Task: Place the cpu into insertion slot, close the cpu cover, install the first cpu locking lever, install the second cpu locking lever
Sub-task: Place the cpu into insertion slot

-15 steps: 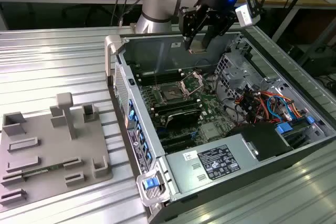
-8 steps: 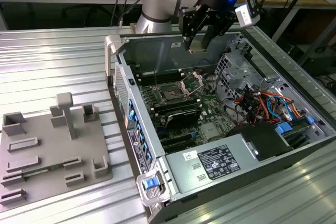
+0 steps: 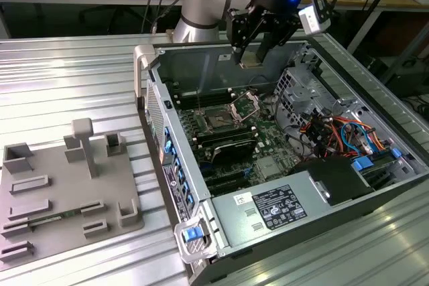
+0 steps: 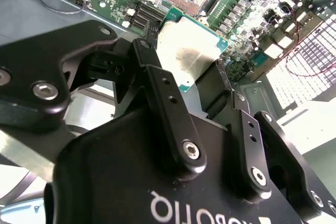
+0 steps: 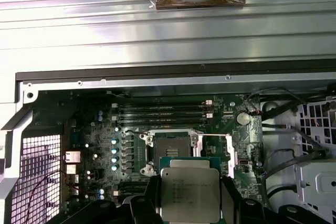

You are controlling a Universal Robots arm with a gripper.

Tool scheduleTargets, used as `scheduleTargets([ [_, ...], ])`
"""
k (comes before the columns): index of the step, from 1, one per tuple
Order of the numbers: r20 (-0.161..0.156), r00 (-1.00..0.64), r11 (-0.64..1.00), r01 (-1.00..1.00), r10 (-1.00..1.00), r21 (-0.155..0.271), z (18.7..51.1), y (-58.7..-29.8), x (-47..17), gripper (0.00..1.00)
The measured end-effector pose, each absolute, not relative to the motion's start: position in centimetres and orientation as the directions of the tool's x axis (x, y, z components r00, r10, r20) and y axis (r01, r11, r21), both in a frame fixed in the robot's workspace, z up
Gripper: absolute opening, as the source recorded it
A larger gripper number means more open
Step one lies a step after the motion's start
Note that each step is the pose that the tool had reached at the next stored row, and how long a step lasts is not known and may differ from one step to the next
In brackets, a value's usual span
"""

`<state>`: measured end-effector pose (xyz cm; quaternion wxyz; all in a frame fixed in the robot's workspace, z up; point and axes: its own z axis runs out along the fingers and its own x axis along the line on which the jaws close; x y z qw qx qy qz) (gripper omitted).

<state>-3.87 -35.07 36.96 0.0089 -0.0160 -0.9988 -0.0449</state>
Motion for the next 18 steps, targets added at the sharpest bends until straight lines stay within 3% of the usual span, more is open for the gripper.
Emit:
scheduleTargets([
  [18,0.019,-0.996,0.993,0.083,0.081,0.089,37.0,-35.1,-5.3,0.55],
])
